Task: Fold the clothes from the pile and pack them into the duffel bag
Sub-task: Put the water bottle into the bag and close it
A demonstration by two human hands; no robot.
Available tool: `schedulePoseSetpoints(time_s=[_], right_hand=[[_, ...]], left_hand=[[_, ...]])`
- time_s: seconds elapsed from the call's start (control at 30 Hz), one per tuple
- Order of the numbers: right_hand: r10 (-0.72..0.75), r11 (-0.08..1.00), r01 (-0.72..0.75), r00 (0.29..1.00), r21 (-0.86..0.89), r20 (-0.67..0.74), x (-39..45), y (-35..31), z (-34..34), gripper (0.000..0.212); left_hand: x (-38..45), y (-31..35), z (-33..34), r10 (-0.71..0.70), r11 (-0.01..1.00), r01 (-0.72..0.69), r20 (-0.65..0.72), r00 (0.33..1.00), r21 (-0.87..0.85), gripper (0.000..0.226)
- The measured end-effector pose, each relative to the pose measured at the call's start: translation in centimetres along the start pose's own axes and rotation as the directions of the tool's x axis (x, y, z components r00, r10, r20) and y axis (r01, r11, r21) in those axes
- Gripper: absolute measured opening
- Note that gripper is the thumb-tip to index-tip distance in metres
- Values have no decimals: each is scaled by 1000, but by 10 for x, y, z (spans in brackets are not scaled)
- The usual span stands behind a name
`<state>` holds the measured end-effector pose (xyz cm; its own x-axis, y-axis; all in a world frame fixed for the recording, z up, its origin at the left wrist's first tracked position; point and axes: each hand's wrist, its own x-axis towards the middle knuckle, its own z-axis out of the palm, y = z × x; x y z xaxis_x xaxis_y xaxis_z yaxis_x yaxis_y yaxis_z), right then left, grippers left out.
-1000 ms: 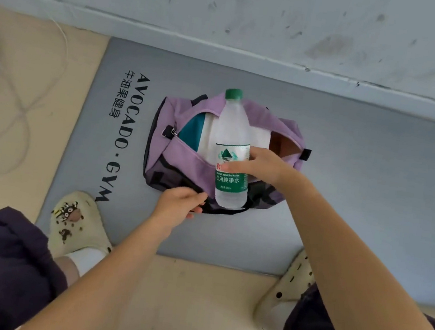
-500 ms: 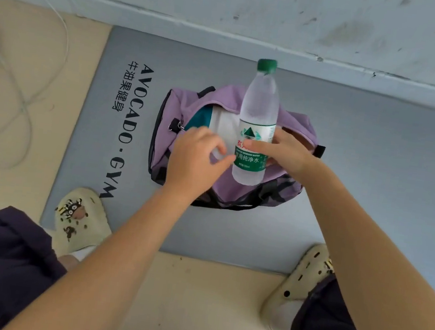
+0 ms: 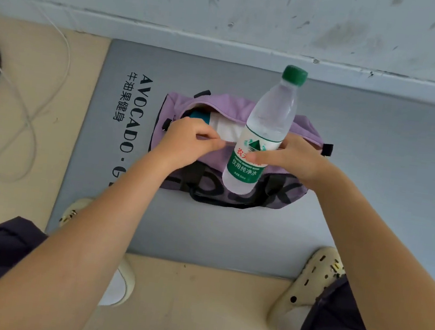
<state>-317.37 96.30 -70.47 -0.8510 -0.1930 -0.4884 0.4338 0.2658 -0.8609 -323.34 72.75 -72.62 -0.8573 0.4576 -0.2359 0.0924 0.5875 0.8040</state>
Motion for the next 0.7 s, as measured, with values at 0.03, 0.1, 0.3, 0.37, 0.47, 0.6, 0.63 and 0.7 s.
schedulePoseSetpoints(time_s=[0.03,0.1,0.3,0.37,0.47,0.6,0.63,0.7], right_hand=[[-5,1000,5,1000,-15,9,2,-4,1,40],[3,1000,-1,999,-31,51,5,-10,3,34],[65,984,-47,993,-170,103,19,-22,7,52],[53,986,-36,993,-161,102,20,-24,6,52],[19,996,-13,997,-89,68,19,-23,3,43],[-16,1000,16,1000,-27,8,14,-19,-3,33],[-19,999,20,1000,-33,12,12,-18,-6,33],[-17,999,20,999,-48,44,6,-17,-10,39]], left_hand=[[-3,-1,-1,25,1000,-25,-18,1000,4,6],[-7,-1,-2,77,997,-75,-40,996,35,11],[-17,2,-2,140,987,-132,-95,986,87,12],[-24,0,5,158,973,-106,-262,952,205,14],[-47,3,25,46,977,84,-577,816,197,27],[-69,5,67,-439,897,418,-377,816,-140,61],[-66,5,71,-568,811,485,-240,788,-327,62],[-54,10,74,-719,555,602,33,695,-574,61]])
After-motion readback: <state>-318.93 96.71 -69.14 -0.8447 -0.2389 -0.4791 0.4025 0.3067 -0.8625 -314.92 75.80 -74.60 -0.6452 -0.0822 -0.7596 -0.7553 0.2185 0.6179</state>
